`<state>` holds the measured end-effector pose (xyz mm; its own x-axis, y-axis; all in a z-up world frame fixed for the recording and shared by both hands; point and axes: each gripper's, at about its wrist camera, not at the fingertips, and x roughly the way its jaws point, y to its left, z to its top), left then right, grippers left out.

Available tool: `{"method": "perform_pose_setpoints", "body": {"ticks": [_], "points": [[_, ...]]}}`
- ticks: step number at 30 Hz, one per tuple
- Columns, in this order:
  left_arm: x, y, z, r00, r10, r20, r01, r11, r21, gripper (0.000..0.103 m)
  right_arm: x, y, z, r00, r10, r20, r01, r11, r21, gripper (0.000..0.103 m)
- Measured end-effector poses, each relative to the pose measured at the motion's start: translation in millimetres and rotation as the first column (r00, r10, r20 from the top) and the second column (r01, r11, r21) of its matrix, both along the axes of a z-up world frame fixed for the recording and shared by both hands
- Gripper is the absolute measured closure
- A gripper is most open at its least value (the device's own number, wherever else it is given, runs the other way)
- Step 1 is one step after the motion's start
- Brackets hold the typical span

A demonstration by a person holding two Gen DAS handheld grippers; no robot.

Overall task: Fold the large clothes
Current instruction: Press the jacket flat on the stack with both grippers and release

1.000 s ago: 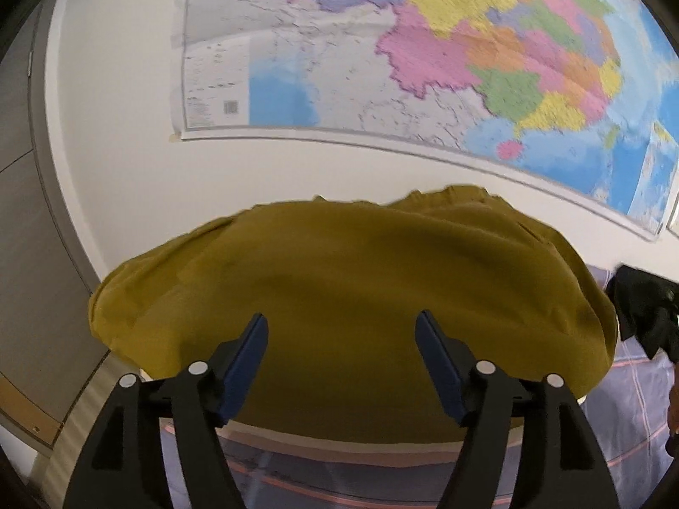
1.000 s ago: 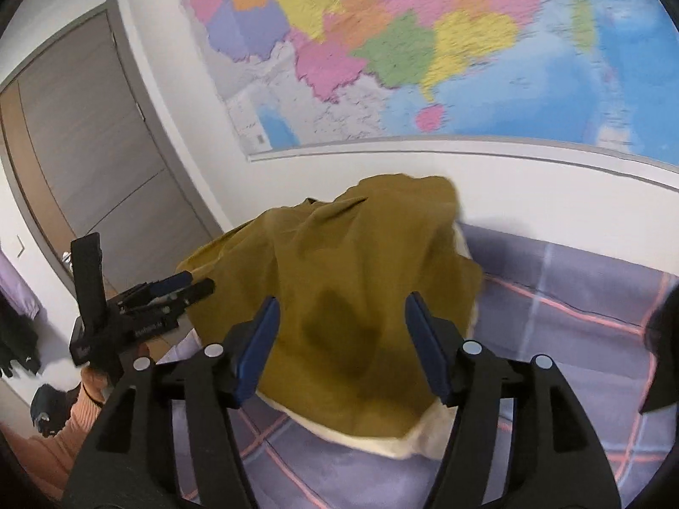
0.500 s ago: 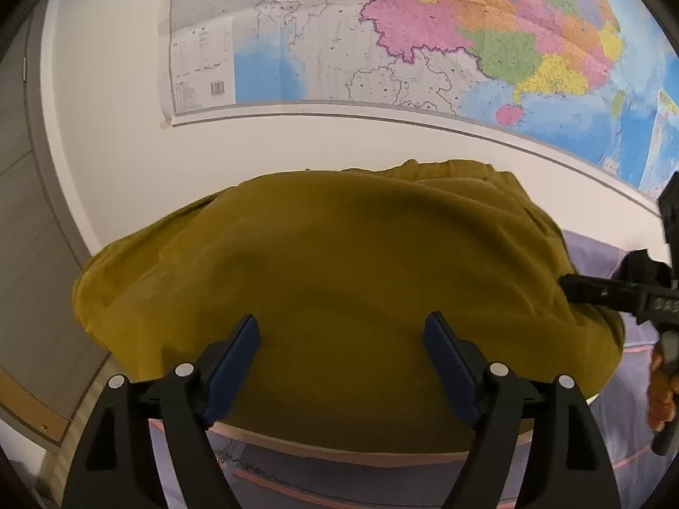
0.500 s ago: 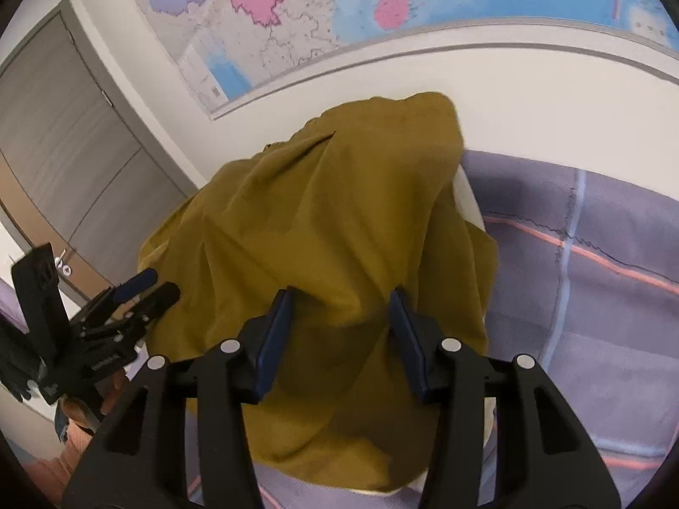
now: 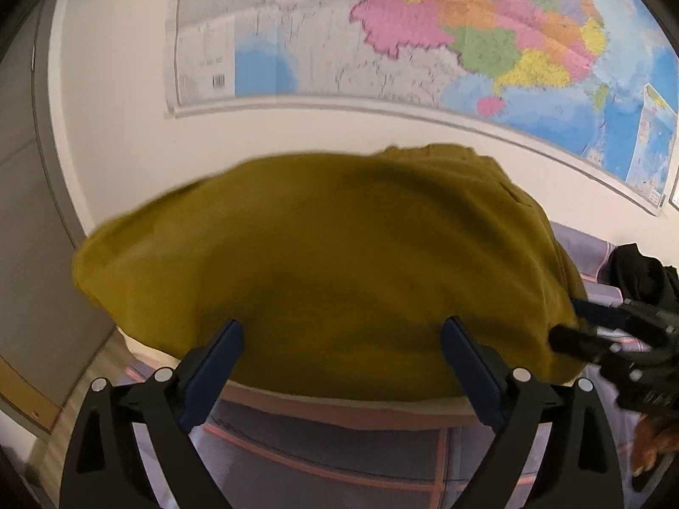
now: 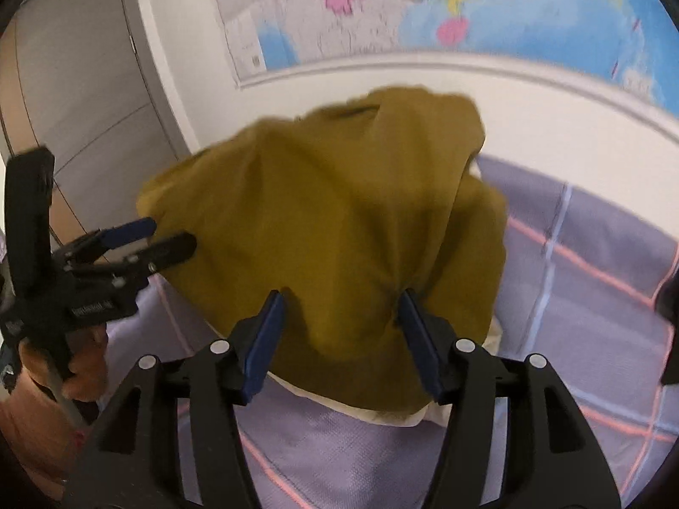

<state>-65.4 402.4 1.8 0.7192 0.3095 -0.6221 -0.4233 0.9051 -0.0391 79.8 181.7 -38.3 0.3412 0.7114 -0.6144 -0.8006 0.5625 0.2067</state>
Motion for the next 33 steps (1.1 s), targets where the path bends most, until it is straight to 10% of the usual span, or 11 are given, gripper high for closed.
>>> {"method": "perform_pose_setpoints", "body": {"ticks": [17, 27, 33], "points": [[34, 58, 58, 0.999, 0.007, 0.033, -0.008, 0.999, 0.034, 0.012, 58, 55, 88, 1.0, 0.012, 0.005, -0.013, 0.996, 0.091, 0.048], [97, 76, 9, 0.994, -0.02, -0.104, 0.014, 0.998, -0.057, 0.015, 137, 87, 16, 0.957, -0.035, -0.289, 0.046, 0.998, 0.032, 0.045], [81, 73, 12, 0.997, -0.024, -0.067, 0.022, 0.999, -0.023, 0.016, 115, 71, 39, 0.979, -0.031, -0.201, 0.044, 0.997, 0.058, 0.043]]}}
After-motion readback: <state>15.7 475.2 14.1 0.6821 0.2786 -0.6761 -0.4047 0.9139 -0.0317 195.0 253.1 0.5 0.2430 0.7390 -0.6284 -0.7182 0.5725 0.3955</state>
